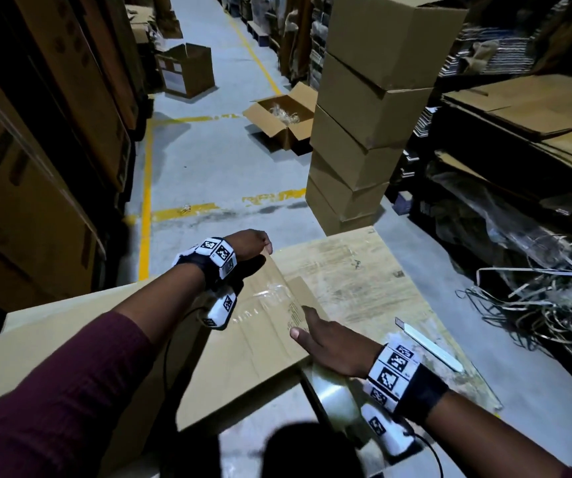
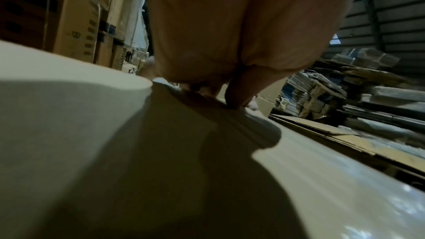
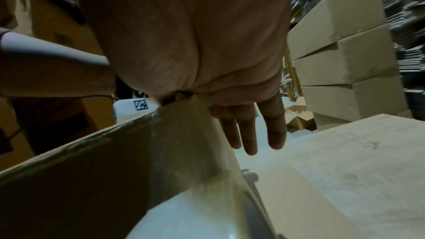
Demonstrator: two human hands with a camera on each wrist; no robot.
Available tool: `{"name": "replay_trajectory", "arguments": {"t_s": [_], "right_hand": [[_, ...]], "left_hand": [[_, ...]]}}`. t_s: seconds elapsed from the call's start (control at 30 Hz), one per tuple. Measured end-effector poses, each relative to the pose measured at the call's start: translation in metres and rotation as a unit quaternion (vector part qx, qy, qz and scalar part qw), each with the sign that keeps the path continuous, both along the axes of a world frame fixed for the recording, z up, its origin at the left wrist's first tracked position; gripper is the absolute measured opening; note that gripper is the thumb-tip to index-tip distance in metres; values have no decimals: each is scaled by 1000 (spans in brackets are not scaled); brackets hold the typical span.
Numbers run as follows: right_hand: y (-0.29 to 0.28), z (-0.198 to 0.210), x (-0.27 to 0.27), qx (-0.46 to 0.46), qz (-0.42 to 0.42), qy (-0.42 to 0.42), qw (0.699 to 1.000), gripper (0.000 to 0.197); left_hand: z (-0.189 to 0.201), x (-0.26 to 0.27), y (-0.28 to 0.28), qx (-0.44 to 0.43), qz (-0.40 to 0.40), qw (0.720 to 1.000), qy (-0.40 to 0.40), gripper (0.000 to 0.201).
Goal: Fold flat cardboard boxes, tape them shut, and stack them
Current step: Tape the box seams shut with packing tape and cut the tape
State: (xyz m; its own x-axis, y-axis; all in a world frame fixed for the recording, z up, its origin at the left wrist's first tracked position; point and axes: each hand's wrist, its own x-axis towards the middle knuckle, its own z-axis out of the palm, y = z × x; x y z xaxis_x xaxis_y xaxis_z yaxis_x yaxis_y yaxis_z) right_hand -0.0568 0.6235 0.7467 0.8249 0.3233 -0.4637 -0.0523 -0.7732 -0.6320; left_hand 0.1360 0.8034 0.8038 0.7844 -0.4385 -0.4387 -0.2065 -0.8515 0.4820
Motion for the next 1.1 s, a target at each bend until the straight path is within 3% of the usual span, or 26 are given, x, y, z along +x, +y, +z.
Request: {"name": "replay_trajectory", "arguments": {"t_s": [0.1, 0.2, 0.27, 0.33, 0.43, 0.53, 0.57, 0.6, 0.7, 0.83, 0.97, 1.03, 1.1], "right_hand": [[-19, 0, -7, 69, -3, -9, 998, 85], [-46, -4, -5, 94, -89, -40, 991, 67], [-73, -25, 5, 29, -131, -39, 990, 52], [-105, -54, 17, -78, -152, -5, 985, 54], [-159, -95, 24, -211, -139, 64, 965, 52], [-200, -118, 14, -309, -116, 52, 943, 36], [-211, -126, 8, -336, -97, 34, 936, 37], [-223, -133, 3, -372, -70, 18, 925, 56], [-251, -150, -17, -420, -53, -20, 906, 15], [-264, -169, -23, -368, -94, -23, 925, 29], [-262, -169, -17, -282, -102, 45, 953, 28], [-258, -164, -17, -209, -112, 95, 967, 26], [-245, -151, -21, -60, -167, 129, 976, 25]], "left_hand": [[-6, -20, 6, 66, 58, 989, -115, 32], [-6, -52, 12, 28, 87, 984, -154, 32], [-3, -82, 13, 4, 104, 982, -159, 30], [-3, -112, 11, -19, 135, 976, -171, 26], [-6, -161, -2, -78, 185, 956, -215, 19], [-7, -206, -19, -190, 198, 932, -239, 4], [-9, -222, -25, -221, 208, 926, -227, 5], [-14, -238, -31, -245, 221, 920, -214, 7], [-45, -281, -49, -224, 311, 904, -191, 10], [-85, -311, -85, -206, 497, 828, -161, 31], [-91, -310, -120, -323, 579, 748, 13, 64], [-88, -307, -136, -383, 595, 705, 36, 49], [-80, -303, -148, -424, 614, 665, 33, 24]]}}
